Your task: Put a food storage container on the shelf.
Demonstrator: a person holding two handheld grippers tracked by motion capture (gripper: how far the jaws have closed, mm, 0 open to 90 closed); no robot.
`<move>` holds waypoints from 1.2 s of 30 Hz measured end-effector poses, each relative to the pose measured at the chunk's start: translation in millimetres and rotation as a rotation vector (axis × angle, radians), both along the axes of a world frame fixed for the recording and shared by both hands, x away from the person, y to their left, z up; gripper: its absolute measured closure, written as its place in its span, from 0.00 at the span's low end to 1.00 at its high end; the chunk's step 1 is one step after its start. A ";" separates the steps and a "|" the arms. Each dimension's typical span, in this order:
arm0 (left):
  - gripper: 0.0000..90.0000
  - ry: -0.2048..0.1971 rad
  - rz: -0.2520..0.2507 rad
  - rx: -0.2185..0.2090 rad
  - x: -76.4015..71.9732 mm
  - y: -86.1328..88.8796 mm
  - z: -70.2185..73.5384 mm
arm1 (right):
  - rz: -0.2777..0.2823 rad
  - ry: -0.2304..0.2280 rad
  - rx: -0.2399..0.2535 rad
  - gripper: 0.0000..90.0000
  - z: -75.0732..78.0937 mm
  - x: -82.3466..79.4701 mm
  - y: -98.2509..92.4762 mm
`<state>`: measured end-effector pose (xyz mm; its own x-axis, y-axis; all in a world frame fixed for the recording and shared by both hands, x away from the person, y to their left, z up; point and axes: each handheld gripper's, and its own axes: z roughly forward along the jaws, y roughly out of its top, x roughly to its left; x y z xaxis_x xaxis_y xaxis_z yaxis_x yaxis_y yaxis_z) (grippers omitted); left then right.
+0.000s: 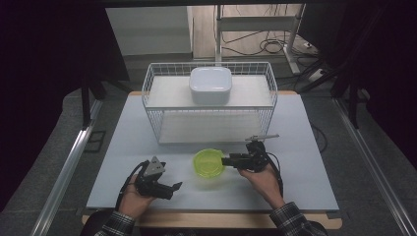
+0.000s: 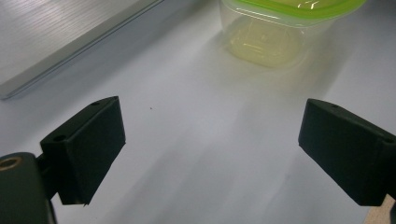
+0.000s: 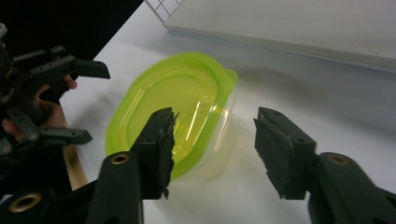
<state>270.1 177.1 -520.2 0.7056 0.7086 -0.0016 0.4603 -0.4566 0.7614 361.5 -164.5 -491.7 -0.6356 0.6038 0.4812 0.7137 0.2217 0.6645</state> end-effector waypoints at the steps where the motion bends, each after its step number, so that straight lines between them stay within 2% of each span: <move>1: 0.07 0.000 -0.002 0.000 0.0 -0.3 -0.1 | -0.001 0.010 0.001 0.55 -0.6 2.2 1.6; 5: 0.08 0.001 -0.006 0.004 -0.2 -1.0 -0.7 | 0.001 0.054 0.010 0.64 -3.3 10.0 7.7; 10: 0.08 0.000 -0.013 0.010 -0.6 -1.7 -0.8 | -0.001 0.131 0.043 0.74 -8.0 16.8 10.7; 15: 0.08 0.001 -0.018 0.013 -0.7 -2.9 -1.5 | -0.010 0.179 0.070 0.88 -11.8 20.9 8.8; 17: 0.08 -0.002 -0.021 0.017 -0.8 -3.2 -1.5 | -0.002 0.197 0.086 0.89 -12.5 21.3 8.8; 22: 0.08 -0.004 -0.022 0.021 -1.0 -3.4 -1.6 | 0.009 0.213 0.102 0.91 -9.1 19.5 11.2; 27: 0.08 -0.007 -0.020 0.021 -1.1 -3.0 -1.3 | 0.013 0.200 0.098 0.91 -6.8 16.6 12.2; 30: 0.08 -0.009 -0.017 0.021 -1.1 -2.2 -0.8 | 0.014 0.212 0.125 0.91 -5.1 15.5 11.1; 36: 0.07 -0.009 -0.010 0.006 -0.8 0.4 0.4 | 0.014 0.187 0.169 0.91 8.6 12.4 7.0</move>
